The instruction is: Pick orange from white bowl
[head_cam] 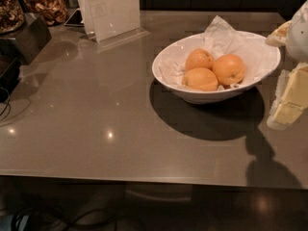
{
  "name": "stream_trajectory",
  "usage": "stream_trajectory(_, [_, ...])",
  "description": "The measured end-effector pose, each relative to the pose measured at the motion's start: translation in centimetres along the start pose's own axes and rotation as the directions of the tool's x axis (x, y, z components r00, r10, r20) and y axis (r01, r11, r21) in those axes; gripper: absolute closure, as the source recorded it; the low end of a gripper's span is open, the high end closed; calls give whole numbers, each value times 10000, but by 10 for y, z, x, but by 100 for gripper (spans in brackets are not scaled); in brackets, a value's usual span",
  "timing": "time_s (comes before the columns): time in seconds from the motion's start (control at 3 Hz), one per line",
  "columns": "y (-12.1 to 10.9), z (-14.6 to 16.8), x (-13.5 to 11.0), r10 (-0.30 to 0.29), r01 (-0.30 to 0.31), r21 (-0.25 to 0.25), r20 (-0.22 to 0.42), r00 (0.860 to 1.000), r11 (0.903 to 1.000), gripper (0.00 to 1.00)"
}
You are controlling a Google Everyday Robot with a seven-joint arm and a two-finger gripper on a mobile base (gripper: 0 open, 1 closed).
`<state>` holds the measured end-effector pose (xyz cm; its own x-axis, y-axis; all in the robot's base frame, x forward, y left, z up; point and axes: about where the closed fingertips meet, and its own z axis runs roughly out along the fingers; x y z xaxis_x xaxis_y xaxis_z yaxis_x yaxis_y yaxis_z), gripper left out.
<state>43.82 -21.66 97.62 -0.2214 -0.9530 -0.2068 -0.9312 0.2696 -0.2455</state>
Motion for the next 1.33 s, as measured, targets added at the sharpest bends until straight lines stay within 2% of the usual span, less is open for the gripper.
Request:
stream_trajectory(0.33, [-1,-1,-1,-17,17,38,29,10000,10000,0])
stream_trajectory(0.67, [-24,-10,-11,-39,25,286,498,9987,9996,0])
stream_trajectory(1.0, [-63,-18,-35,-234,178,441,1297,9913,9989,0])
stream_trajectory(1.33, [-86,-24,-63,-644,543,765,1373,9884,9956,0])
